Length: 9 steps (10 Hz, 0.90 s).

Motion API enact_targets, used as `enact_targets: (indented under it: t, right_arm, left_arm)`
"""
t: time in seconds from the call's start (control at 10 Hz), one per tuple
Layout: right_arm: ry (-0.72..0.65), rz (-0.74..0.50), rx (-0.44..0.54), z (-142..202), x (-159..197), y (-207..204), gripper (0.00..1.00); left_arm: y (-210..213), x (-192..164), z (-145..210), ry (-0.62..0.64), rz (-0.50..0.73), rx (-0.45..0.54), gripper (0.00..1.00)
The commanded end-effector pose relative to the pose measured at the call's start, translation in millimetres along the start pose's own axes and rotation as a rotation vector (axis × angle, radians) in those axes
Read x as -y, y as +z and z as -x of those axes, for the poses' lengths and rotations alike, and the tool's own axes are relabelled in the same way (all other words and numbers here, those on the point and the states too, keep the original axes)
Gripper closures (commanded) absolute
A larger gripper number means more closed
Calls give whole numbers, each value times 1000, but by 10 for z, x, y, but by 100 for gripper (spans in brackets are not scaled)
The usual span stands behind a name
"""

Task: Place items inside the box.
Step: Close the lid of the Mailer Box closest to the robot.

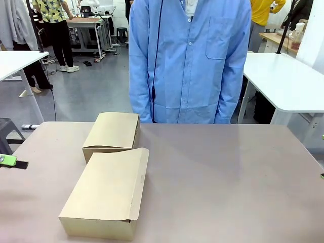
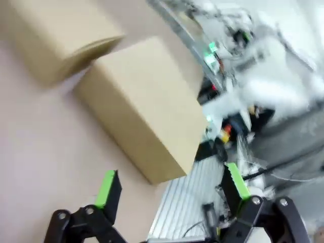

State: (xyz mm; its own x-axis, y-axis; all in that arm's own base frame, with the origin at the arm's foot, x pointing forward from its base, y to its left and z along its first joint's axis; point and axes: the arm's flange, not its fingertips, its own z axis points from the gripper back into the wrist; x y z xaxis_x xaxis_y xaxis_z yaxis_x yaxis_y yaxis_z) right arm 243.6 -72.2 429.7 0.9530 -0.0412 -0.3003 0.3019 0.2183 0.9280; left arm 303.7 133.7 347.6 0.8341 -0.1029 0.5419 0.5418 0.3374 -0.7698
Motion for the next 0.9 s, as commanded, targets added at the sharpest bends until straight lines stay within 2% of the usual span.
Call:
enact_targets:
  t: [0.0,0.1,0.8]
  right_arm:
    - [8,-16,1,9,-24,11,0]
    - [8,-16,1,9,-24,11,0]
    - [8,-16,1,9,-24,11,0]
  left_arm:
    - [28,-124,-104,330,78,213,0]
    - [0,0,0,0,0,0,0]
    - [0,0,0,0,0,0,0]
